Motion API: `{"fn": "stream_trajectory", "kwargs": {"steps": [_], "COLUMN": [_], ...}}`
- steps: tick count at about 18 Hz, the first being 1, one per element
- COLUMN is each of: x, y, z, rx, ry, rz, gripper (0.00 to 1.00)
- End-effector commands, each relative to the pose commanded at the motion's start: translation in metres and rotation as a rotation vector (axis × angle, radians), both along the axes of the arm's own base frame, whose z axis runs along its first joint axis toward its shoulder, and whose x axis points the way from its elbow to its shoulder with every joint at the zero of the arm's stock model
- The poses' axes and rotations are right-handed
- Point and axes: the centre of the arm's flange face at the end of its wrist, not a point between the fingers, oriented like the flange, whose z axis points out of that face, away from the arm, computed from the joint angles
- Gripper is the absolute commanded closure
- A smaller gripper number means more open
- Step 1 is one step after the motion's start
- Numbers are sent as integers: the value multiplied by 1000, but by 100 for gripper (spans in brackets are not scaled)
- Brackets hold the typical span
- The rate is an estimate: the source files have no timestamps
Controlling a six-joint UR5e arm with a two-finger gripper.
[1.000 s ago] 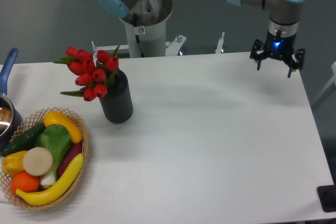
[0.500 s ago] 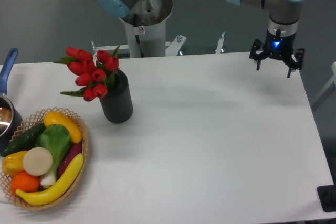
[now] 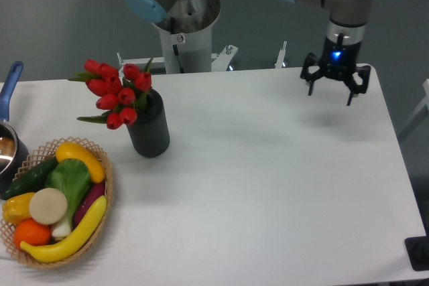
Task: Pick up the flowers from the vase
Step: 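Move the open gripper toward the red tulip stems above the black vase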
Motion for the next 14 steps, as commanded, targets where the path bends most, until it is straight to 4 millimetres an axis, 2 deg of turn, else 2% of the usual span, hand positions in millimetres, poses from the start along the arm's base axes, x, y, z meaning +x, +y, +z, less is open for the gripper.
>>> {"fn": "stream_trajectory", "kwargs": {"steps": [3,7,10,14], "x": [8,21,43,84], "y": [12,30,39,51], "z": [5,19,20,26], "rx": [92,331,394,500], "ry": [-16,-76,-93,-118], "rz": [-17,-23,-54,-94], "gripper": [0,0,0,0]}}
